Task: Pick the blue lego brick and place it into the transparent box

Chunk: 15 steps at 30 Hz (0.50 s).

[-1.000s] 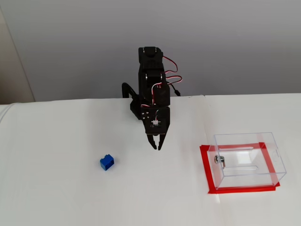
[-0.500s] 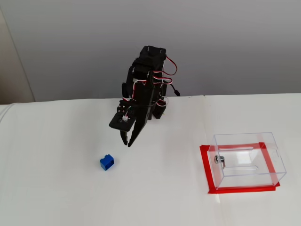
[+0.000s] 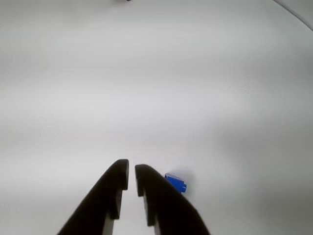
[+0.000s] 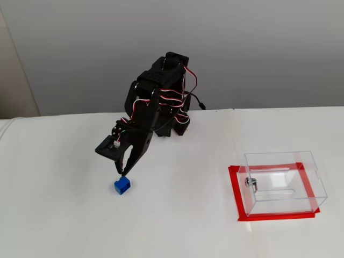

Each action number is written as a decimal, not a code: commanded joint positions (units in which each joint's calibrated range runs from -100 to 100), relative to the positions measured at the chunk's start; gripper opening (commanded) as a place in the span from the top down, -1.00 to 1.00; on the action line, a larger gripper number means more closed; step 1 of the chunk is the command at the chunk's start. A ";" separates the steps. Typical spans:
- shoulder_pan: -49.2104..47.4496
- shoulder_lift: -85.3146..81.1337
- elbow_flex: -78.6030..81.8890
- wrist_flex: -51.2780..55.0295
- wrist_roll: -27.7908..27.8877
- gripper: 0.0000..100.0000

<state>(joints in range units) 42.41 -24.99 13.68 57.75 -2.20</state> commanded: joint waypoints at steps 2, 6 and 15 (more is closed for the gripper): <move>6.79 1.70 -3.19 1.25 -0.72 0.97; 10.34 3.05 -3.10 6.30 -0.46 0.97; 8.79 -0.25 4.49 13.70 -0.41 0.98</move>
<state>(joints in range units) 52.46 -21.52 15.71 70.78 -2.20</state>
